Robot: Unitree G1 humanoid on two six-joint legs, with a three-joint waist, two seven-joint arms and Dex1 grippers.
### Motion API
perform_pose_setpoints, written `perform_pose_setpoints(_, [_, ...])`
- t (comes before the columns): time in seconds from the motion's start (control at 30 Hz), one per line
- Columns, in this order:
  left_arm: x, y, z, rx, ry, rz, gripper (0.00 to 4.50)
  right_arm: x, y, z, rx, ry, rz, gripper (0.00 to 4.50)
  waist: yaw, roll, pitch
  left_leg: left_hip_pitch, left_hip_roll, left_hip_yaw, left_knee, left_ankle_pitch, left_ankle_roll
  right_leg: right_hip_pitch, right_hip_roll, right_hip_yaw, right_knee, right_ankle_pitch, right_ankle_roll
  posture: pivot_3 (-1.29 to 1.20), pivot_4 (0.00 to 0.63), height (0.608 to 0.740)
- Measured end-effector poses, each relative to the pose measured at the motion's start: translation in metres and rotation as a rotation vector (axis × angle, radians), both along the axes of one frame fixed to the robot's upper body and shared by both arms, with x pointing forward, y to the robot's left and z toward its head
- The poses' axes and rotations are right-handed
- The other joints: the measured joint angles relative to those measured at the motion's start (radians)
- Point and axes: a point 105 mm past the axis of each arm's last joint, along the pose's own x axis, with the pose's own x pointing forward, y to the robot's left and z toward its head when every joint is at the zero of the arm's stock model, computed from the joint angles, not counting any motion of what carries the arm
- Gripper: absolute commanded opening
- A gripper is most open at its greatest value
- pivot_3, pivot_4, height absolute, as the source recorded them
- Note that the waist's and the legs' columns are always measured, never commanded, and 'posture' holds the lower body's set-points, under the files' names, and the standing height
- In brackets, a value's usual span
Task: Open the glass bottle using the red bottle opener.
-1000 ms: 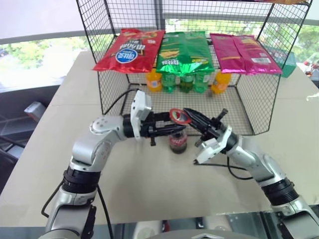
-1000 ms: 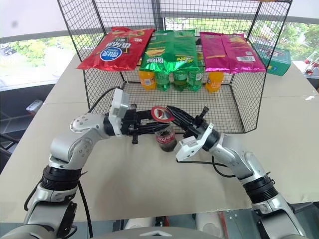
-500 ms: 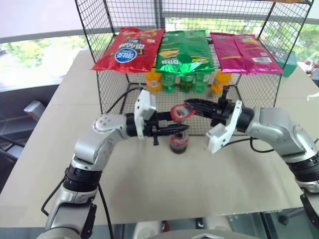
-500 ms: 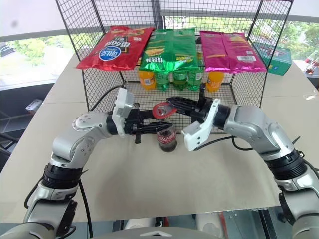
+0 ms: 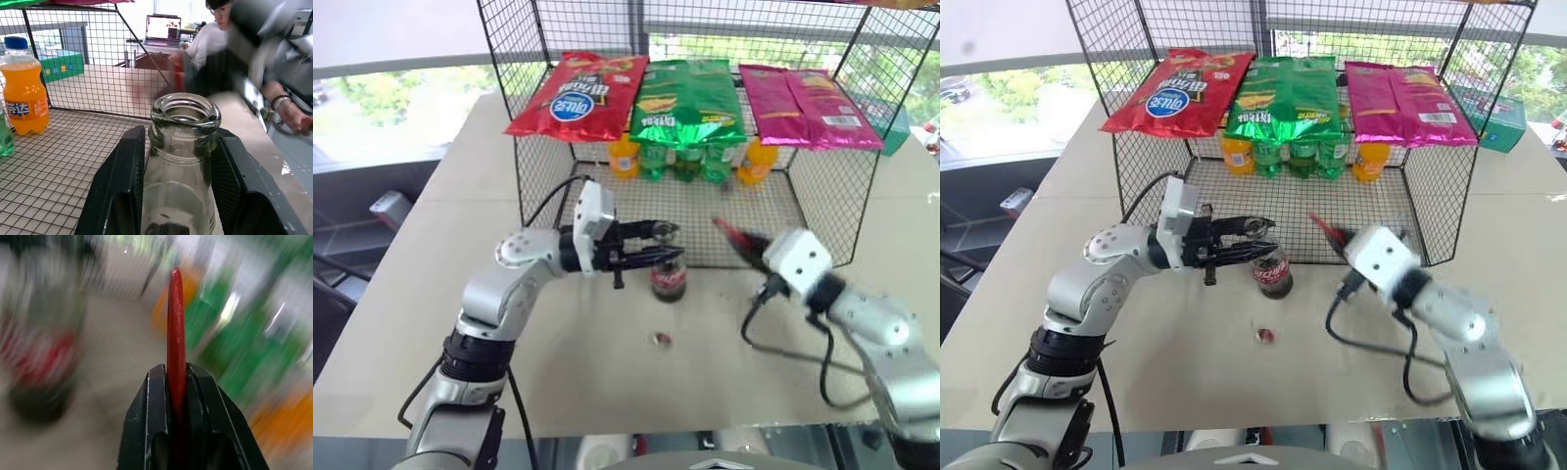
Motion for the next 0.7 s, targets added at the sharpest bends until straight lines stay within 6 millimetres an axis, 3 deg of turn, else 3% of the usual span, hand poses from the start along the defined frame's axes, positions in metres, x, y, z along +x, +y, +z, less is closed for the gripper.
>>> perform_pose_setpoints(0.03, [0.000,0.000,0.000,0.004,-0.007,0.004,1.30,-0.008,0.002,-0.017,0.041,0.135,-0.008,0.00,-0.008,0.000,0.000,0.001,0.000,0.000,0.000,0.000,0.000,0.000,0.000,0.000,0.000,0.000,0.000,0.00,0.150,0.740])
perform_pose_setpoints(0.13, [0.001,0.000,0.000,0.006,-0.012,0.014,1.30,-0.012,0.003,-0.029,0.065,0.238,-0.023,0.00,-0.014,0.000,0.000,0.001,0.000,0.000,0.000,0.000,0.000,0.000,0.001,0.000,0.000,0.000,0.000,0.00,0.150,0.740])
perform_pose_setpoints(0.3, [0.000,-0.002,0.001,0.009,-0.021,0.014,1.30,-0.005,-0.005,-0.055,0.094,0.427,-0.100,2.03,-0.013,0.000,0.000,0.000,0.001,-0.001,0.001,0.000,0.000,-0.001,0.001,-0.001,0.000,0.000,-0.001,0.00,0.150,0.740])
perform_pose_setpoints(0.47, [-0.003,-0.006,0.003,0.012,-0.029,0.008,1.30,0.002,-0.017,-0.047,0.059,0.411,-0.126,4.20,-0.012,0.000,0.000,-0.006,-0.002,-0.003,0.000,0.000,0.000,-0.003,0.002,-0.002,-0.004,0.001,0.000,0.00,0.150,0.740])
perform_pose_setpoints(0.5, [-0.004,-0.006,0.003,0.007,-0.027,0.009,1.79,0.004,-0.022,-0.044,0.047,0.397,-0.136,4.49,-0.012,0.000,0.000,-0.008,-0.002,-0.004,0.000,0.000,0.000,-0.004,0.002,-0.003,-0.006,0.001,0.000,0.00,0.150,0.740])
perform_pose_setpoints(0.7, [-0.004,-0.005,-0.002,0.002,0.013,0.022,4.43,0.009,-0.032,-0.032,-0.030,0.303,-0.133,4.50,-0.012,0.000,0.003,-0.011,-0.003,-0.006,0.000,0.000,0.000,-0.005,0.002,-0.005,-0.007,0.002,0.003,0.00,0.150,0.740])
